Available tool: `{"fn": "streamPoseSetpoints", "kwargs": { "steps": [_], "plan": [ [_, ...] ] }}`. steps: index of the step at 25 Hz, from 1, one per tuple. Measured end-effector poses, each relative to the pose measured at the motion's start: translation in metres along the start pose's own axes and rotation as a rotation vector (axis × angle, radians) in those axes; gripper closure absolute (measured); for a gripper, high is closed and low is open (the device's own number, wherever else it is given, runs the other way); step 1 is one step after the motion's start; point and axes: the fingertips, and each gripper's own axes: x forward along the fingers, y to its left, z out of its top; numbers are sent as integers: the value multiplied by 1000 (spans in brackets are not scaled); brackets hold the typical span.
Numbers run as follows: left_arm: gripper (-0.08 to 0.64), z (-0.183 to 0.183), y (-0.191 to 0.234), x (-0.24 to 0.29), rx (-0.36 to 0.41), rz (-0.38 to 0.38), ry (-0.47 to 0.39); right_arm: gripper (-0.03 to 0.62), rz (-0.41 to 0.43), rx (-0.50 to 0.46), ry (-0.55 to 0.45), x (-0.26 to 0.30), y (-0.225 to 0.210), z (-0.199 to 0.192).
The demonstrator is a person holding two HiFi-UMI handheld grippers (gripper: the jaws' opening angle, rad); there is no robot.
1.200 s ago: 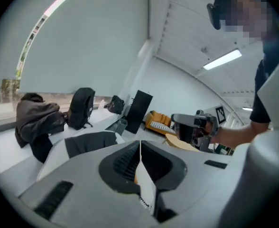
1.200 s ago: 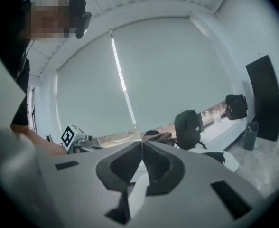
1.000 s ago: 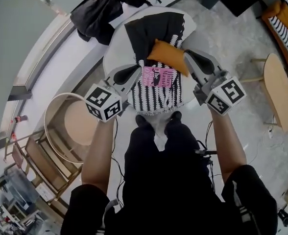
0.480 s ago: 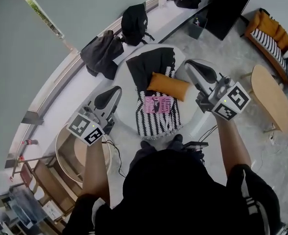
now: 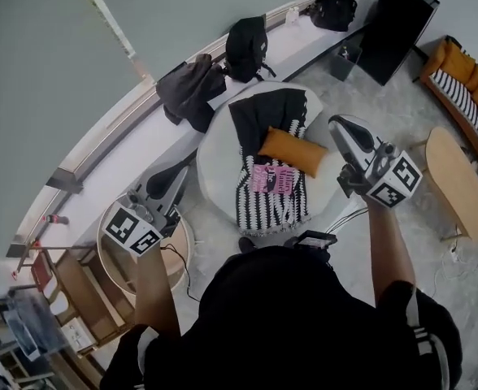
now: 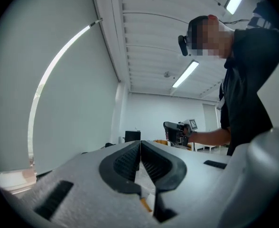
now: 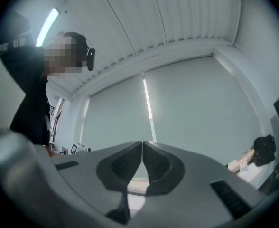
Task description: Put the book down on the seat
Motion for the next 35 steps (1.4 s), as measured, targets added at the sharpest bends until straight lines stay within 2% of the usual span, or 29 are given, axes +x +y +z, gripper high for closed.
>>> {"fn": "streamPoseSetpoints", "kwargs": {
  "steps": [3,8,17,22,25,27,31,35],
  "plan": [
    [534,-3,-10,-20,-33,58,-22,561,46,19,-13,-6,5,-3],
    [534,-11,-48,-44,-68,144,-35,565,163,142,-34,-31,21,-18],
    [535,-25,-136,-57,-130,285,-65,565,316,208,37,-92,62,-28],
    [535,-52,-198,-35,-151,267,12,565,348,288,34,-132,70,-42],
    [535,-61,-222,-29,-164,269,42,565,373,294,40,-150,78,-50],
    [535,-57,-233,-21,-145,263,62,565,407,290,28,-160,84,-45],
    [535,-36,-247,0,-87,211,42,565,434,279,1,-169,87,-31],
    [534,-45,-260,15,-91,169,54,565,431,257,1,-180,95,-29]
  ]
}}
